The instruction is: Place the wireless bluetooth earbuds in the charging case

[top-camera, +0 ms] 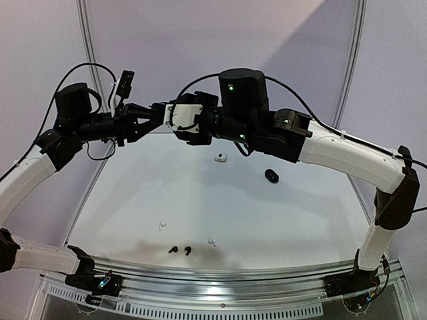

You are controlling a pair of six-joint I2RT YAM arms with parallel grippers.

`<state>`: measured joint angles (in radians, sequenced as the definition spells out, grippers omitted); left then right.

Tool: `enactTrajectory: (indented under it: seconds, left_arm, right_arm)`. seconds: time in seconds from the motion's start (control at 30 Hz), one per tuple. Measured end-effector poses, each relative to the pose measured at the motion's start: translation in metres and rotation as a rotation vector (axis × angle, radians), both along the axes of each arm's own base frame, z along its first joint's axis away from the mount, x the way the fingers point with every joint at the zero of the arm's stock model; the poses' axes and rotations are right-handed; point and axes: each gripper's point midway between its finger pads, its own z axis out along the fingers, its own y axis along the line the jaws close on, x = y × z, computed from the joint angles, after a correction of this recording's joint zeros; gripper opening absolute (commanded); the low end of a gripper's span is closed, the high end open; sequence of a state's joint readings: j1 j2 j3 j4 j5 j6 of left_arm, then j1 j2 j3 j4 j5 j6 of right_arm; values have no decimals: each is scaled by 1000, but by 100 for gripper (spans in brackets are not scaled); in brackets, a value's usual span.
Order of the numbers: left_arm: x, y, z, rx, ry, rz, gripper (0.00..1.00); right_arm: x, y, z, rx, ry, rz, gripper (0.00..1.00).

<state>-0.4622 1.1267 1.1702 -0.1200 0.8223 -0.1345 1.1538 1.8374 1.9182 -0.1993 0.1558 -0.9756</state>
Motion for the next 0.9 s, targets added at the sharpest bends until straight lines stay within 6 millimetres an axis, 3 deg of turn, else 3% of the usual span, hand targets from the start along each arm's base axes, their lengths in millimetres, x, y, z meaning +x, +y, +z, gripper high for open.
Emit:
enactTrajectory:
  seconds: [0.07, 0.2, 0.27, 0.37, 0.5, 0.67, 0.9]
  left_arm:
    - [0, 0, 0, -1, 0, 0, 0]
    - [-1, 0, 0, -2, -1, -5, 0]
    - [-1, 0, 1, -2, -2, -8, 0]
    - [-1, 0, 2, -5, -9, -11, 0]
    - [-11, -2, 3, -6, -54, -57, 0]
    - [-17, 3, 6, 7, -146, -59, 0]
    - [-31, 8, 7, 41, -351, -85, 0]
  right_arm:
    - [0, 0, 0, -2, -2, 1, 22]
    - [0, 0, 1, -5, -5, 2, 26]
    - [0, 0, 1, -5, -6, 2, 41]
    - [0, 0, 2, -3, -7, 2, 74]
    - [2, 2, 1, 27, 30, -6, 97]
    - [-3, 2, -1, 72, 197, 82, 99]
    - [-11, -19, 20, 155, 460, 216, 99]
